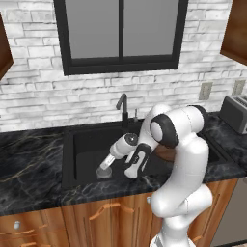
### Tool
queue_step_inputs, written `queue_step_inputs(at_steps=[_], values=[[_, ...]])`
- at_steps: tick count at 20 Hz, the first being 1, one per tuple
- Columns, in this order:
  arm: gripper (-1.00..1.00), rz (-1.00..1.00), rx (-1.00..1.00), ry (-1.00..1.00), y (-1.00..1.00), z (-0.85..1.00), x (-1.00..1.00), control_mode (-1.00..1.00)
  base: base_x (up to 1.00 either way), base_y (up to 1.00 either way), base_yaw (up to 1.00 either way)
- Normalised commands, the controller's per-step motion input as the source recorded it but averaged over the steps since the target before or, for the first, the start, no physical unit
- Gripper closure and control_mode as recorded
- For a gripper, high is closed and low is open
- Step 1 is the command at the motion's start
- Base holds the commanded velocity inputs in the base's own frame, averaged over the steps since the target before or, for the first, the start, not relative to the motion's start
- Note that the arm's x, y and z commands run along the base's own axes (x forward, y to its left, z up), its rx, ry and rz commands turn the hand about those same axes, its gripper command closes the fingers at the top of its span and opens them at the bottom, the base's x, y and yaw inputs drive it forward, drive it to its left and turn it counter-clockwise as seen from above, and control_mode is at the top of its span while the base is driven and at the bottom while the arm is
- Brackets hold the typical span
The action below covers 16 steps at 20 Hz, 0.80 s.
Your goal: Place the glass cup in the left basin and the bowl in the right basin of the sink.
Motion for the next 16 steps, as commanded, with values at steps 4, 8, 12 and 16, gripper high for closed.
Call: queue_step_inputs(at_steps=[4,8,12,16], values=[[-1.00,-0.02,-0.08,0.00,0.00,0.46,0.00,-1.00,0.00,0.00,0.00],[-1.00,-0.10,0.00,0.00,0.00,0.44,-0.11,-1.00,0.00,0.00,0.00],[-1.00,-0.16,0.00,0.00,-0.09,0.39,-0.11,-1.00,0.00,0.00,0.00],[-1.00,-0.19,0.05,0.00,-0.19,0.45,-0.06,-1.00,0.00,0.00,0.00]])
